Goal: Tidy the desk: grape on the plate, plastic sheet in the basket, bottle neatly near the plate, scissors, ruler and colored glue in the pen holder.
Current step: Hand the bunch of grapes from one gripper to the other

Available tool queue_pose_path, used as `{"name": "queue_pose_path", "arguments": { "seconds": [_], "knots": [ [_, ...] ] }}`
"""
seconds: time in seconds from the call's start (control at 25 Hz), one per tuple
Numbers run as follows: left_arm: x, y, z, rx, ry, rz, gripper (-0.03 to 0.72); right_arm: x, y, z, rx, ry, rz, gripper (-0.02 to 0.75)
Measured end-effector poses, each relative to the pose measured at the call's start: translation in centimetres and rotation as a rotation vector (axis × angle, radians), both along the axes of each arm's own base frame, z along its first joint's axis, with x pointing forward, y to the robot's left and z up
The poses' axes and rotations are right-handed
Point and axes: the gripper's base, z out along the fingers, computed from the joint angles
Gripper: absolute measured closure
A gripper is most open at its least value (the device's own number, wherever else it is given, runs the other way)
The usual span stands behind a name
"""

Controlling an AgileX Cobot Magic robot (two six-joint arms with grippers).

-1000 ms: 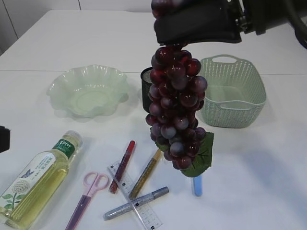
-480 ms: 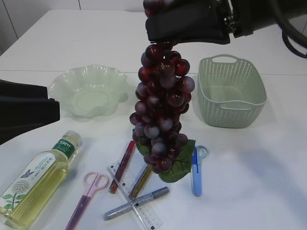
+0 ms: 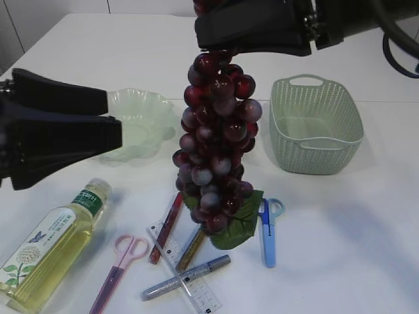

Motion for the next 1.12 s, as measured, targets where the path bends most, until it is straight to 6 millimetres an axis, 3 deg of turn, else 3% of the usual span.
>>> {"name": "queue_pose_path", "arguments": {
  "seconds": [0.24, 0.6, 0.88, 1.12],
  "knots": [
    [0.2, -3.1, -0.7, 0.097, -0.038, -0.034, 0.098, 0.0, 0.0, 0.0, 0.001, 0.004, 0.005, 0.639],
    [2.1, -4.9, -3.5, 0.118, 0.015, -0.089, 0.098, 0.0, 0.1, 0.1, 0.023, 0.013, 0.005, 0.639],
    [3.5, -5.8, -2.4, 0.075, -0.013, -0.127, 0.098, 0.0, 0.1, 0.2, 0.034, 0.016, 0.004, 0.639],
    [3.2, -6.5, -1.3, 0.021, -0.044, -0.198, 0.098, 0.0, 0.2, 0.3, 0.042, 0.018, 0.002, 0.639]
  ]
}}
